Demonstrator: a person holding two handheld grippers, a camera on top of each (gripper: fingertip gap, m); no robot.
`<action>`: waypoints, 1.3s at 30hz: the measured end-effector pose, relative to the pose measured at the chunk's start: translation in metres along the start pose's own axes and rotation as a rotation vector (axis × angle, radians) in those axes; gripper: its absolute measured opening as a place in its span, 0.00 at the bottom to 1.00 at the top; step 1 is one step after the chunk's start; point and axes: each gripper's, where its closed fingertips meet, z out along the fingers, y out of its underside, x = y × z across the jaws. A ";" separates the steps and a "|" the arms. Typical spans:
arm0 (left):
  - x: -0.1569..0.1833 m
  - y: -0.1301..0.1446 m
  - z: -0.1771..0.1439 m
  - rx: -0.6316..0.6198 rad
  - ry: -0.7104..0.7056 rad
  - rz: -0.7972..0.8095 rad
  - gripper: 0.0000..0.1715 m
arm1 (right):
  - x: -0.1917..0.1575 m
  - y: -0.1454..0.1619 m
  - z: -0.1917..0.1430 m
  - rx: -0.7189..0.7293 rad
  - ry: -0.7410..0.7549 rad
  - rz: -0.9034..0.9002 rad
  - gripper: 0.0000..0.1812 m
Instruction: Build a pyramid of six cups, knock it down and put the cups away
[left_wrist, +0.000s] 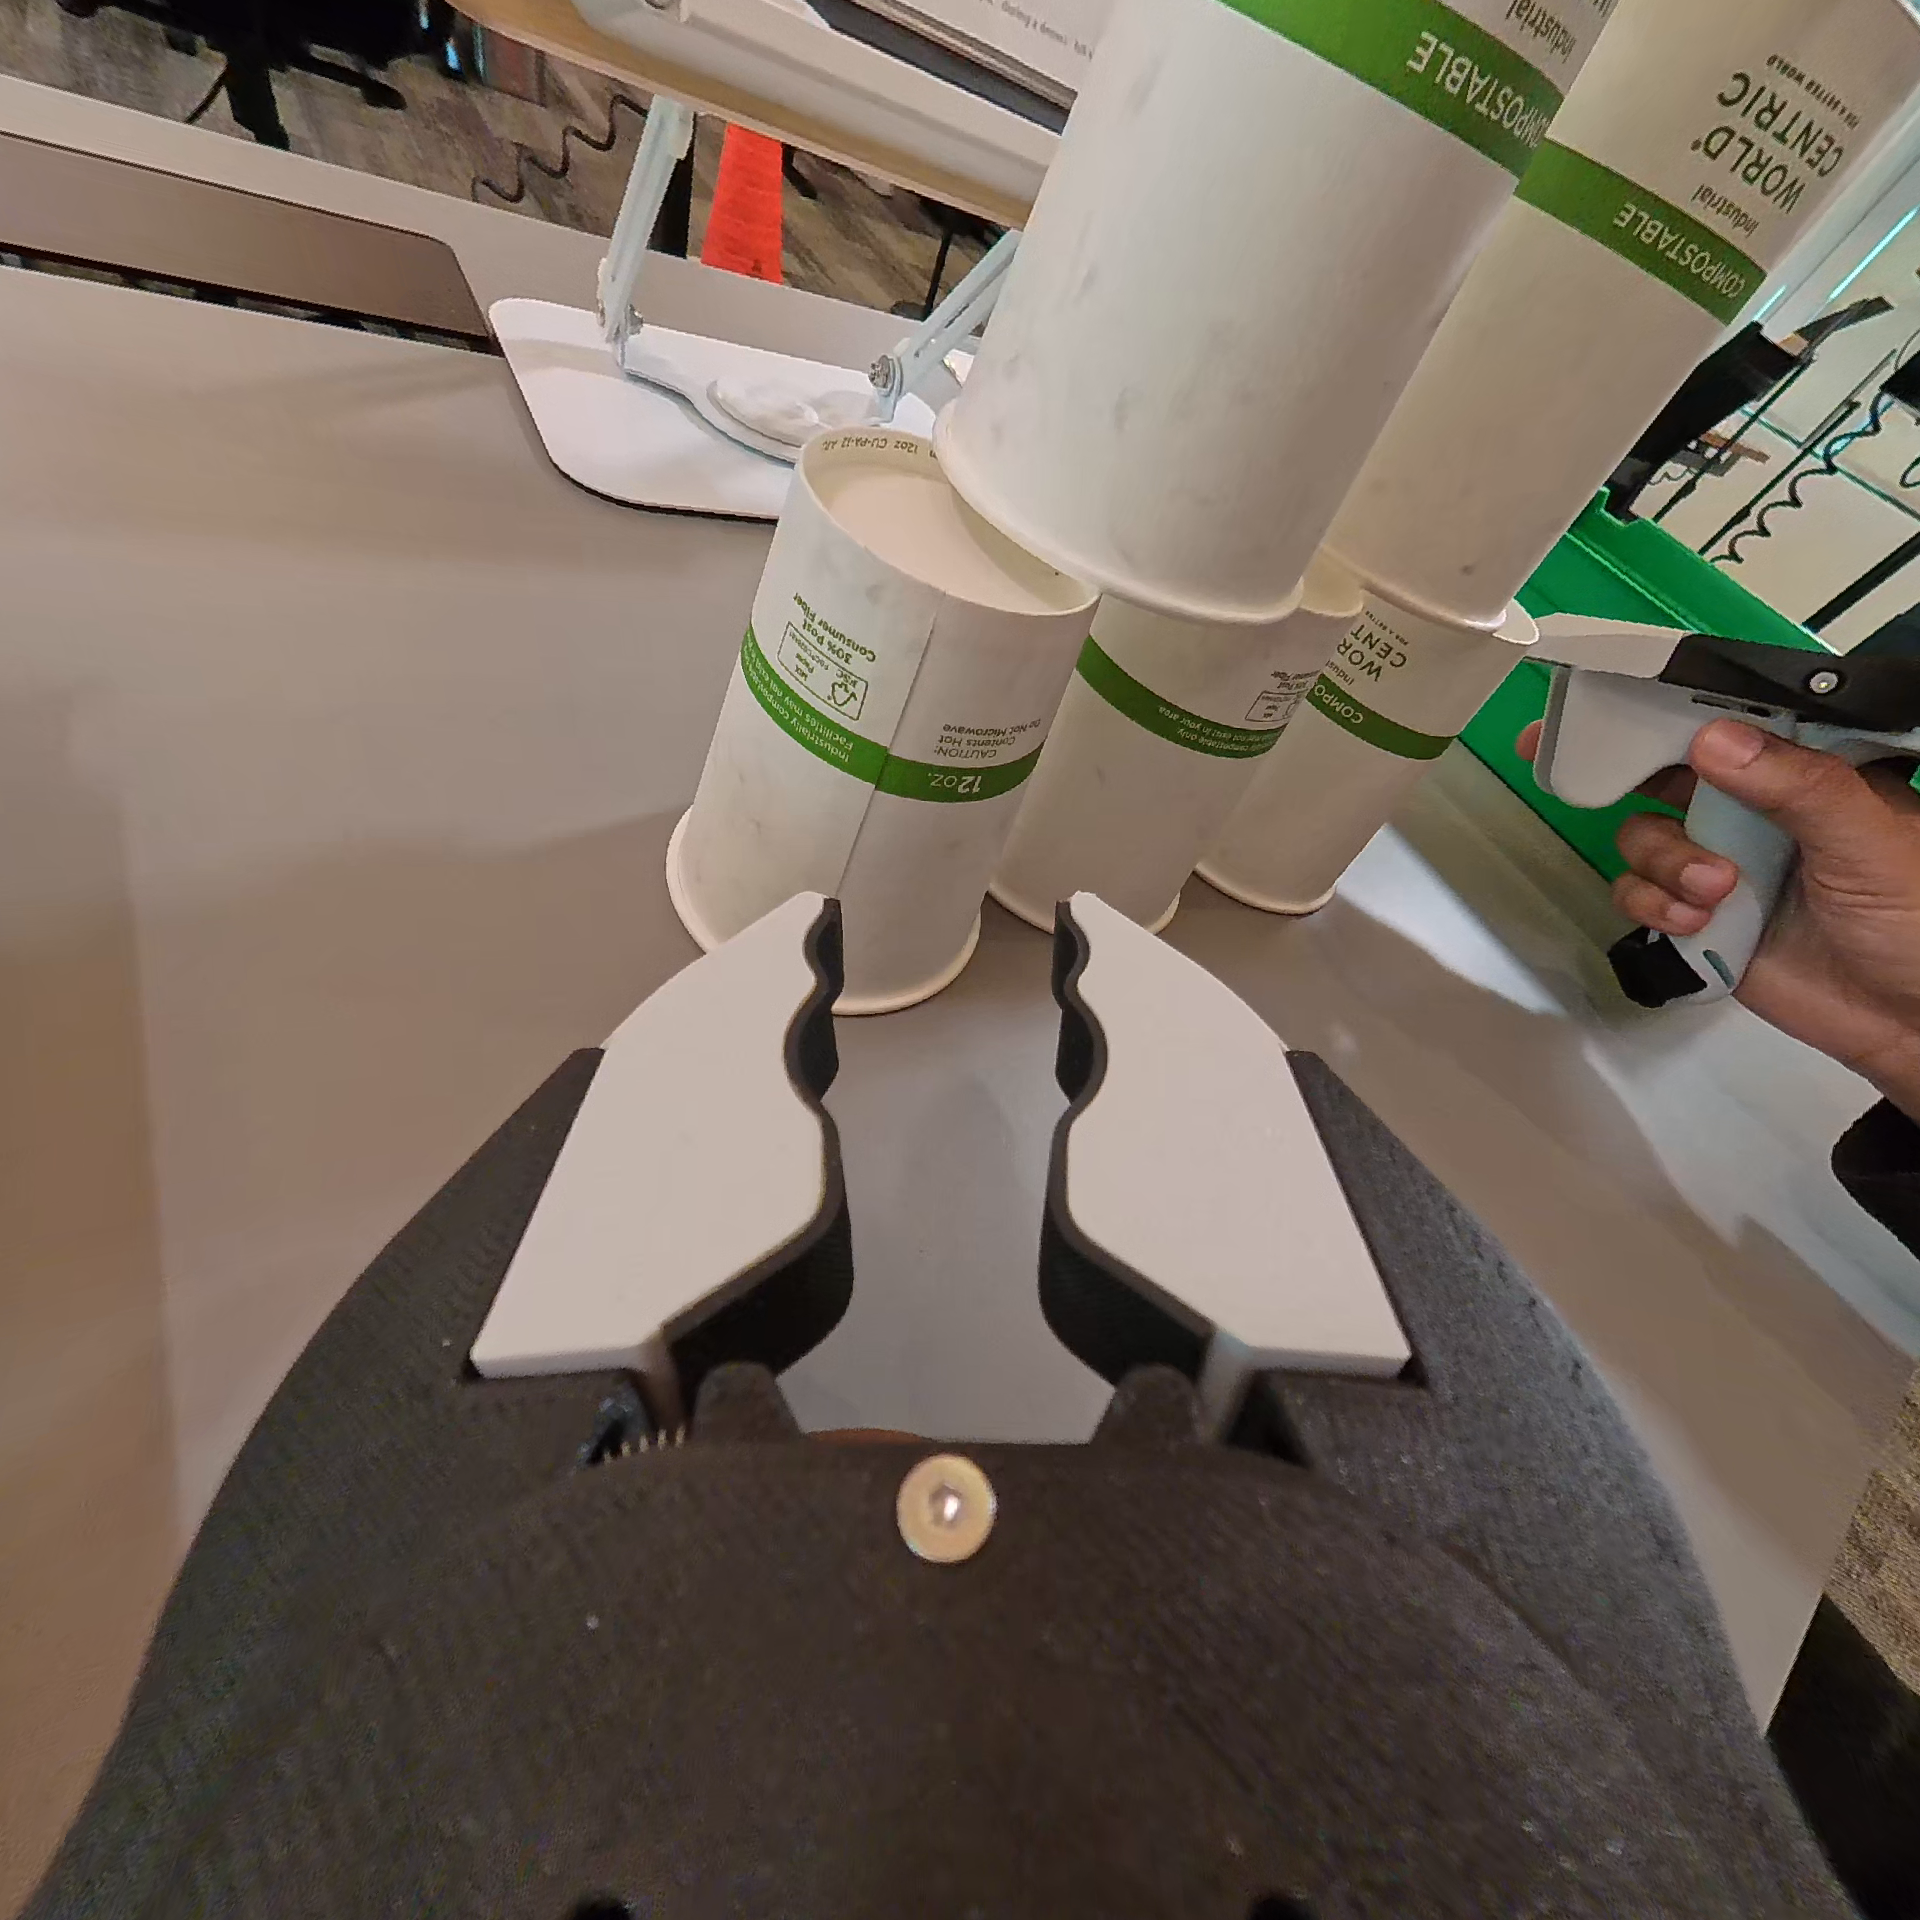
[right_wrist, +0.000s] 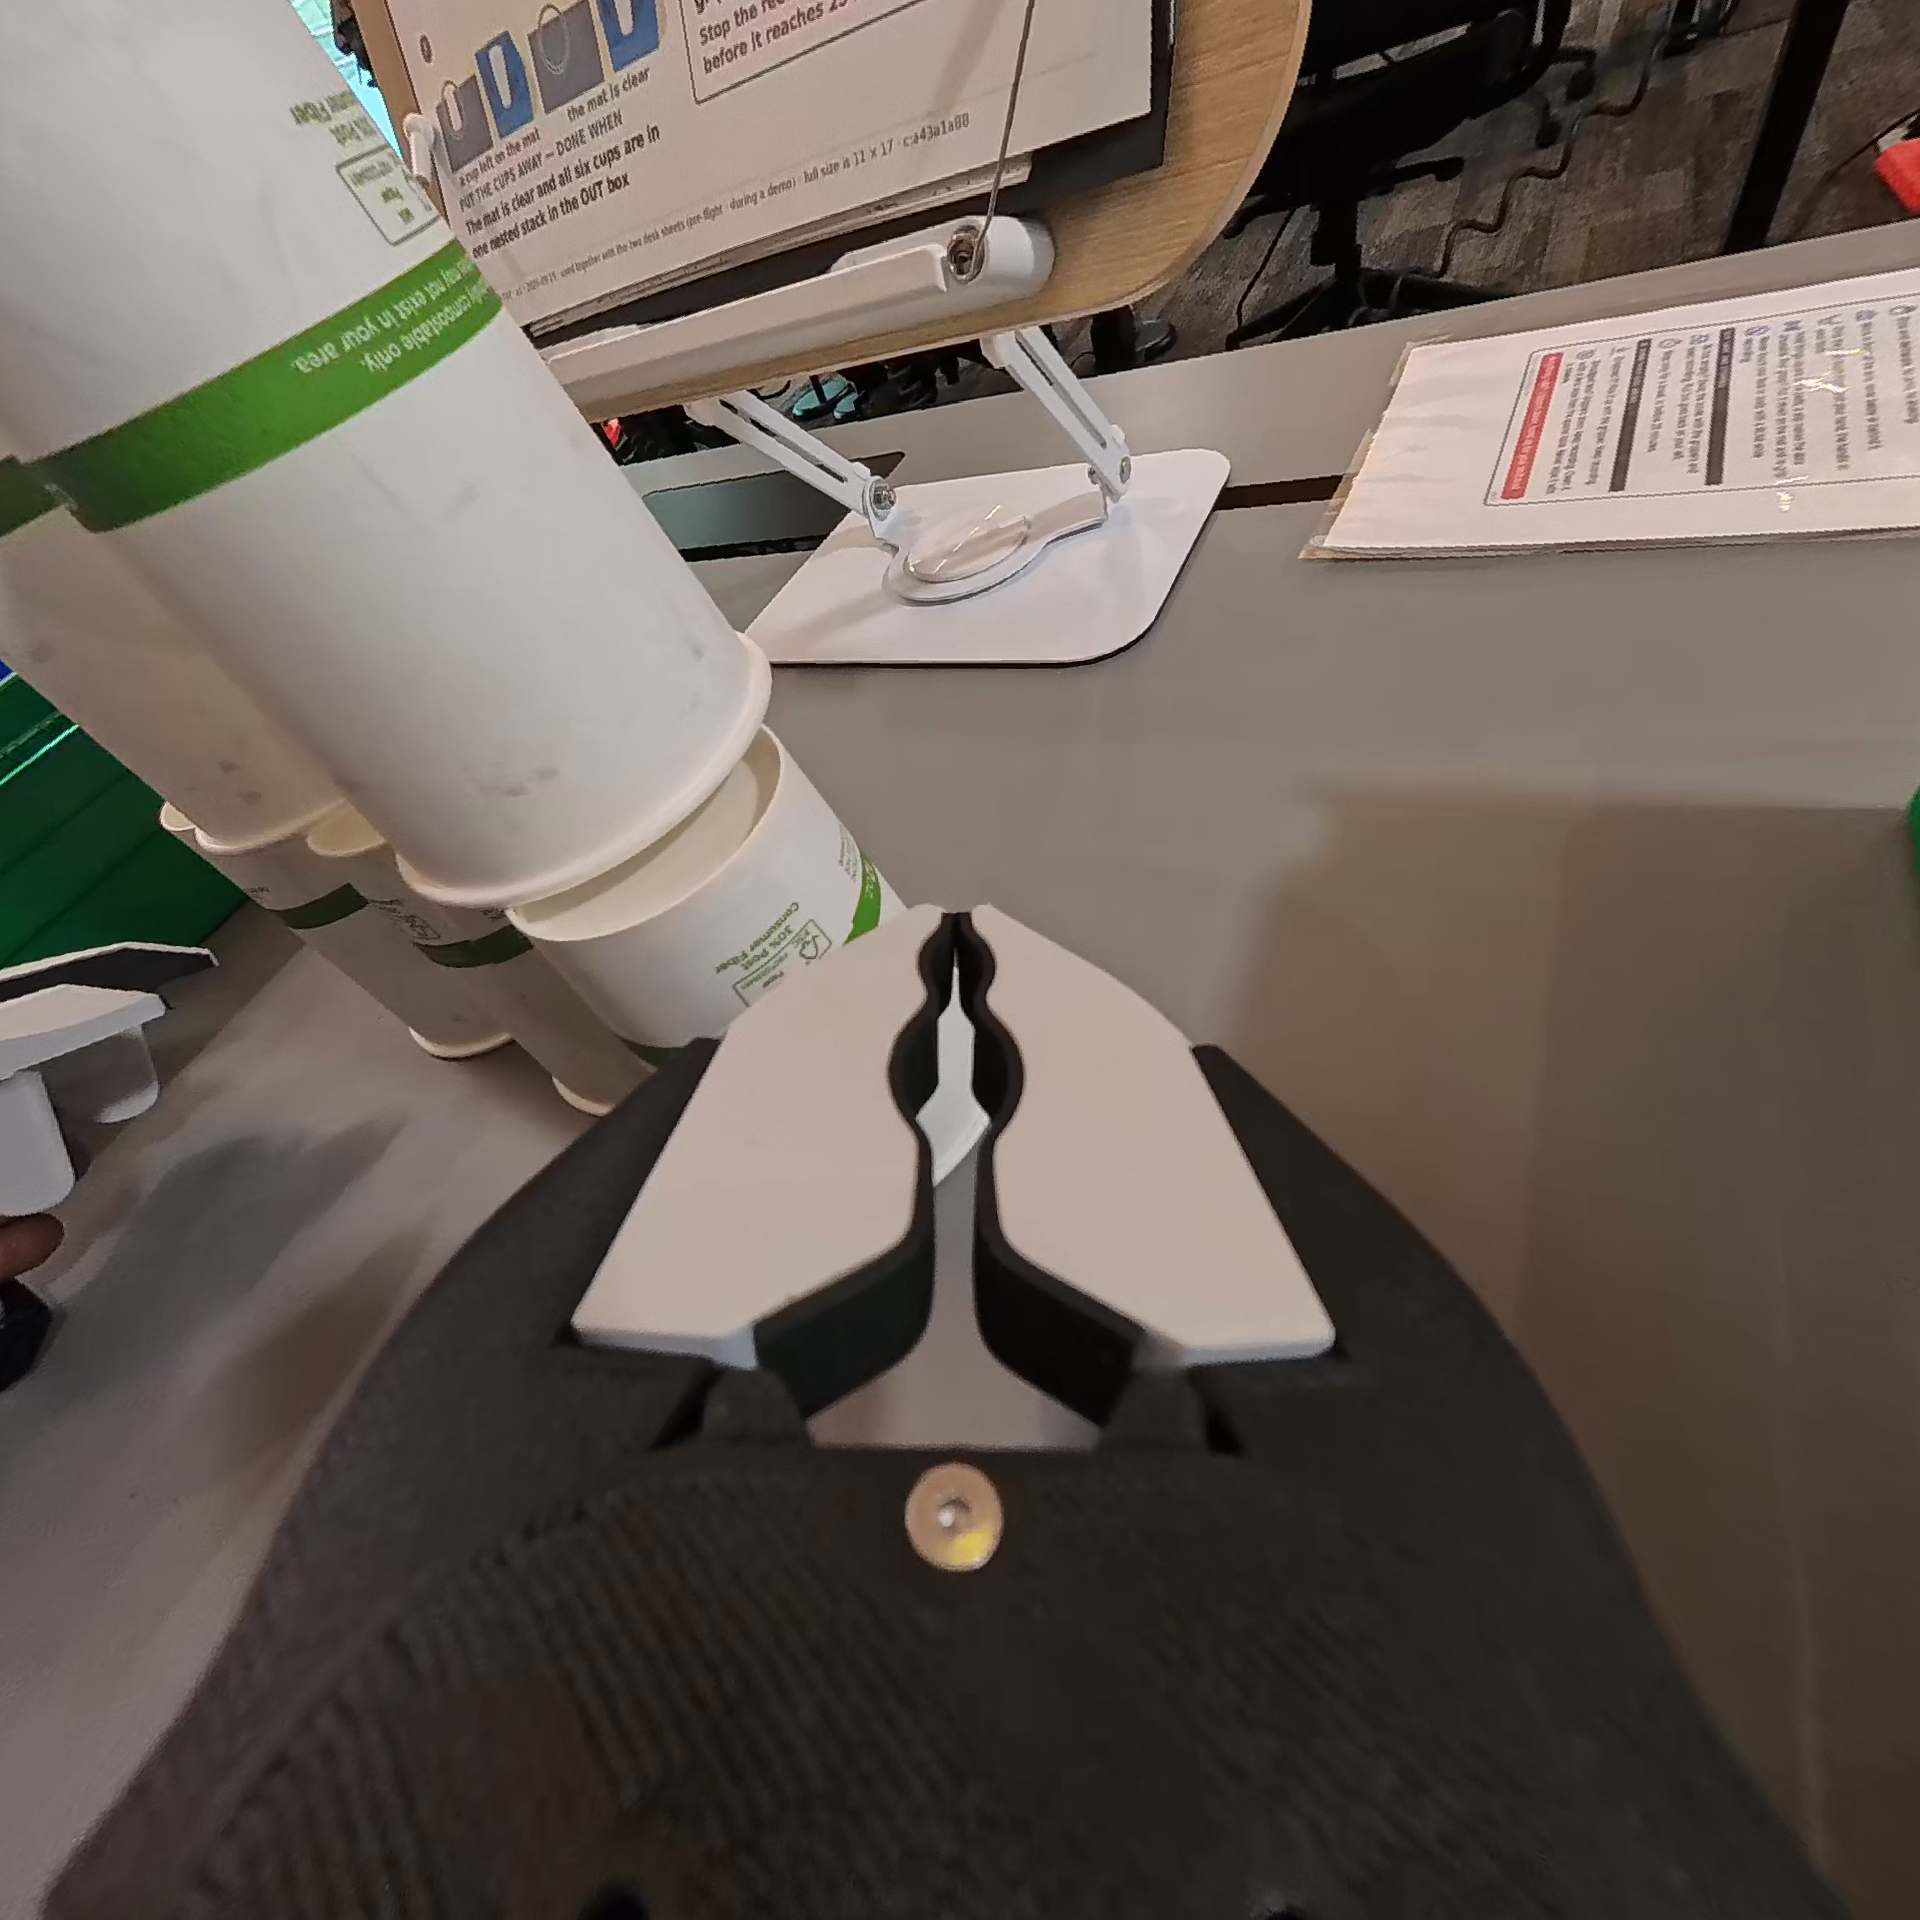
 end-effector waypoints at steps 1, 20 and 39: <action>0.000 0.000 0.000 0.000 0.000 0.000 0.23 | 0.000 0.000 0.000 0.000 0.001 -0.001 0.00; 0.001 -0.001 -0.002 0.005 -0.010 0.016 0.23 | 0.025 0.000 0.033 -0.044 0.030 -0.125 0.00; -0.007 -0.008 -0.006 0.036 -0.027 -0.017 0.23 | 0.038 0.026 0.037 -0.179 0.274 -0.223 0.00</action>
